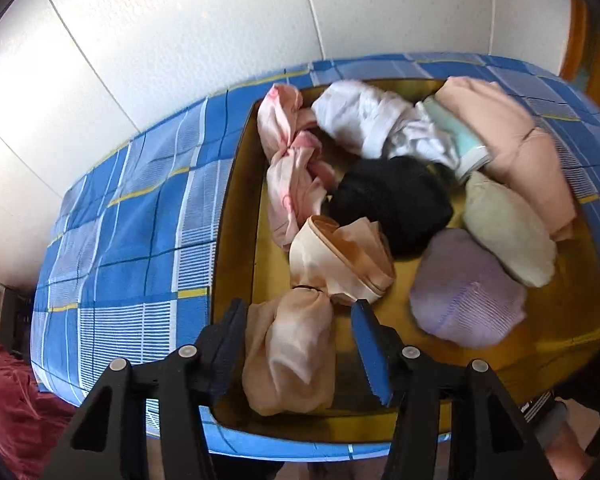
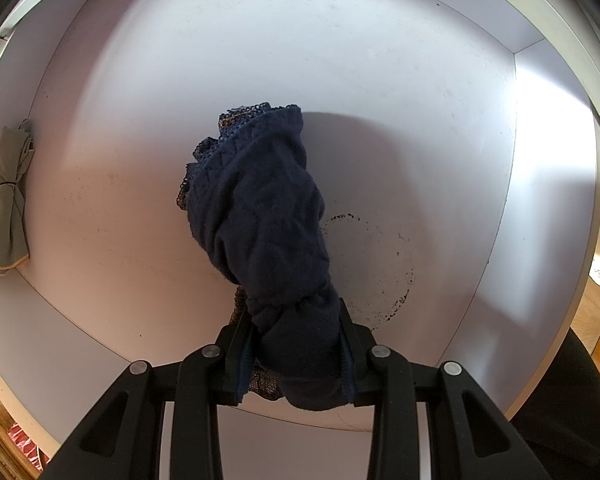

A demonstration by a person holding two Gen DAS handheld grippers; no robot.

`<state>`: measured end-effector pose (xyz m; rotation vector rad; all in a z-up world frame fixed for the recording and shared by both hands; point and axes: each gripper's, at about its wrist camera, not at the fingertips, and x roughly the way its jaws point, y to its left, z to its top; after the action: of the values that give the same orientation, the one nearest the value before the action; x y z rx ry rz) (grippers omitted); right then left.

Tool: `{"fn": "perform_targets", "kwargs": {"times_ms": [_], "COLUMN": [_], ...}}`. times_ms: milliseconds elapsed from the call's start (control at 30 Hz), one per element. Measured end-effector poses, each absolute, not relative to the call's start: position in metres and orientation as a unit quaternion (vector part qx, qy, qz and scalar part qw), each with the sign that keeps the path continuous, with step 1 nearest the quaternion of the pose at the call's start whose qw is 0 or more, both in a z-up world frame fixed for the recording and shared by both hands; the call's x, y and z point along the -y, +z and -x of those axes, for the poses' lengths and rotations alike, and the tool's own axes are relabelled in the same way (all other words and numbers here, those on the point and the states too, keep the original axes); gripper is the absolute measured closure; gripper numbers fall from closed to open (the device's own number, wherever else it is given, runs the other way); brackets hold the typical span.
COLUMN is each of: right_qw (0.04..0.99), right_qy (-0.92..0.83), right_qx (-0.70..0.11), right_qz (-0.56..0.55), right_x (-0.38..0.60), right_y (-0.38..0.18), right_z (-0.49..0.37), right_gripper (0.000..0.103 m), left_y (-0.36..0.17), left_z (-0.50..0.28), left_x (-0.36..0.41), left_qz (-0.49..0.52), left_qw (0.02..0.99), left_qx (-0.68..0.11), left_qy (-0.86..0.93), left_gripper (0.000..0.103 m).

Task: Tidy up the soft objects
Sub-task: 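Lower the beige bundle into the box and open the left gripper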

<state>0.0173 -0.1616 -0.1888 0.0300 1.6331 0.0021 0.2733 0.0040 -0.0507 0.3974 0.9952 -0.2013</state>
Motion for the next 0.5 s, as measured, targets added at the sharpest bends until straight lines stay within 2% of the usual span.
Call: {"fn": "perform_targets", "kwargs": {"times_ms": [167, 500], "right_qw": [0.686, 0.687], "right_qy": [0.000, 0.001], "right_qx": [-0.728, -0.726], "right_qz": [-0.014, -0.013], "right_x": [0.161, 0.160], "right_y": [-0.189, -0.188], "right_z": [-0.019, -0.021], "right_gripper": [0.069, 0.069], "left_y": [-0.032, -0.008], "left_z": [-0.252, -0.209], "left_x": [-0.001, -0.024], "left_qz": [-0.202, -0.160], "left_qw": [0.863, 0.884], "left_qx": [-0.449, -0.410], "left_qy": [-0.115, -0.156], "left_gripper": [0.048, 0.048]}}
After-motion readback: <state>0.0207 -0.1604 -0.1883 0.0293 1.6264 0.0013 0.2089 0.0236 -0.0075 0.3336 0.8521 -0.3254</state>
